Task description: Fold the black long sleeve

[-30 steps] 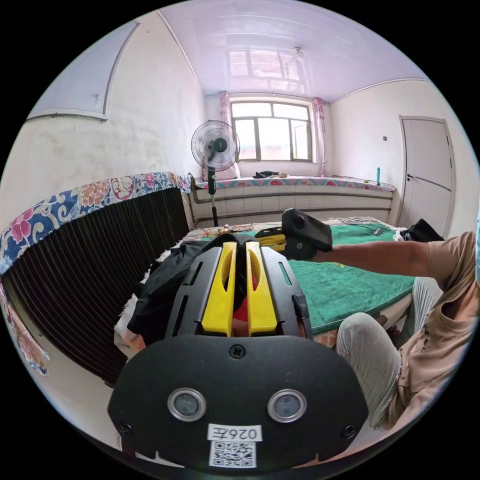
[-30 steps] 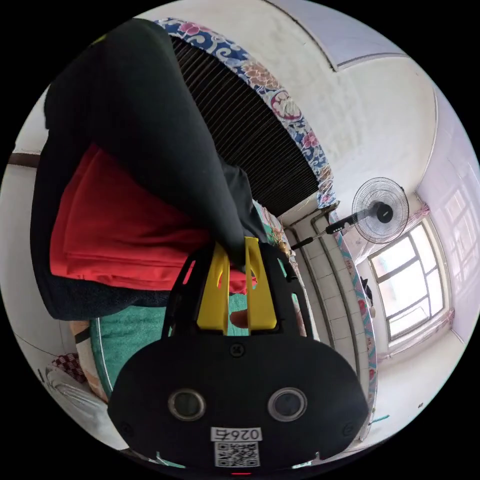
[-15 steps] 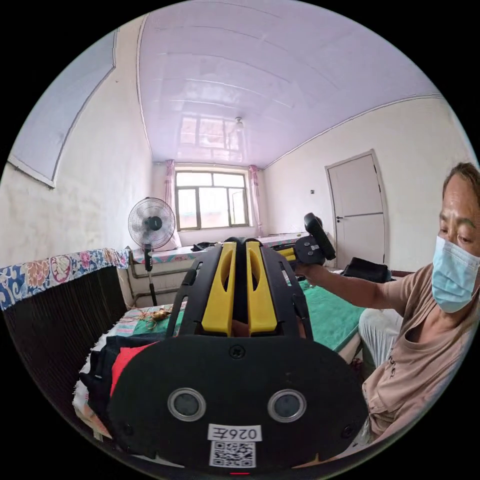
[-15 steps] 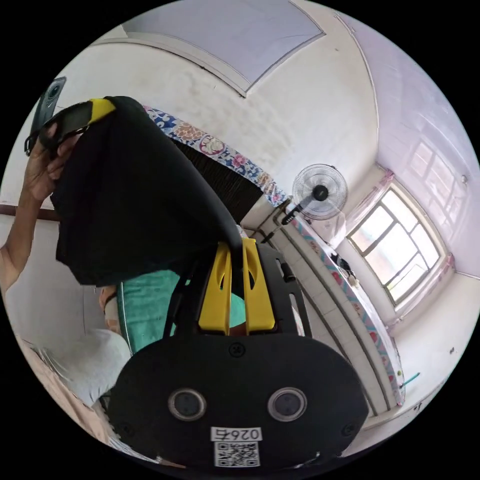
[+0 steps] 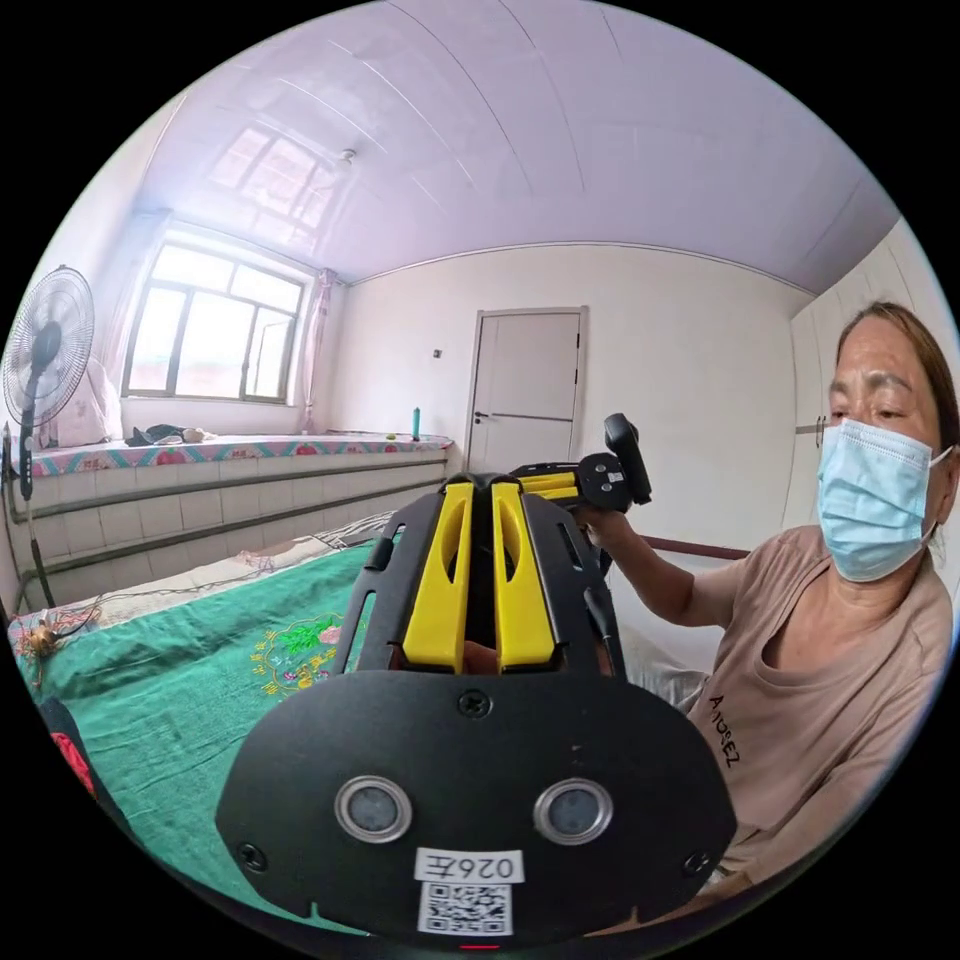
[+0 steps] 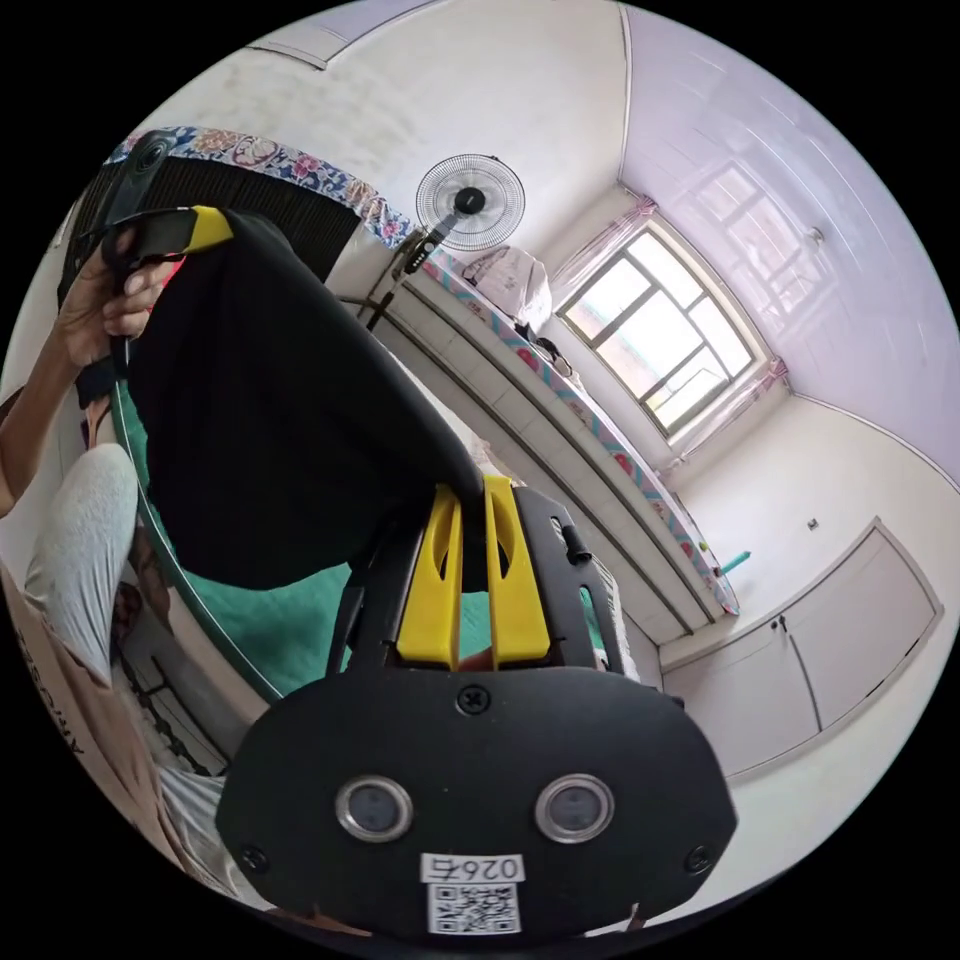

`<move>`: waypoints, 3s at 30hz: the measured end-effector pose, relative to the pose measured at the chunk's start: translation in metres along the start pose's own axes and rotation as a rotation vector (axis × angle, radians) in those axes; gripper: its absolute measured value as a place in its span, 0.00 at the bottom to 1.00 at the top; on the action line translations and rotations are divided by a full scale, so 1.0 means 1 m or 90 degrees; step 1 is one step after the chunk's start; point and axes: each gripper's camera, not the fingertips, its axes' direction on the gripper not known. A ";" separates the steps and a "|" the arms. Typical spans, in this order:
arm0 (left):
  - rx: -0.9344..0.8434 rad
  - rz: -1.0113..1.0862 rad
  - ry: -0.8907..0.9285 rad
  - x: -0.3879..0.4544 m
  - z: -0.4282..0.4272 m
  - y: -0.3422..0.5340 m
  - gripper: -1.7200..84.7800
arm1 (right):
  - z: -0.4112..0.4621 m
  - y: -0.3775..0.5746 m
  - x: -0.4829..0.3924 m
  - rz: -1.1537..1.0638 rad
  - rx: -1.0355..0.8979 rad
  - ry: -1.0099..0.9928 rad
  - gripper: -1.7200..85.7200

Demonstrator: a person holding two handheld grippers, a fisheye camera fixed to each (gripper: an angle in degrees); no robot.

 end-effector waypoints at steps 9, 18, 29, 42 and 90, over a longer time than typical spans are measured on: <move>0.022 0.034 -0.014 -0.026 0.028 -0.014 0.04 | -0.023 0.026 0.023 -0.044 0.015 0.074 0.01; 0.050 -0.036 -0.091 -0.180 0.093 -0.058 0.05 | 0.107 -0.014 0.082 -0.001 -0.037 -0.075 0.01; -0.314 -0.273 -0.266 -0.309 0.154 0.102 0.09 | 0.212 0.063 0.034 -0.105 -0.134 -0.094 0.01; -0.238 -0.423 -0.290 -0.443 0.230 0.122 0.13 | 0.333 0.155 0.224 0.381 -0.089 -0.322 0.03; -0.337 -0.449 -0.091 -0.493 0.292 0.197 0.03 | 0.303 0.223 0.238 0.307 -0.051 -0.676 0.14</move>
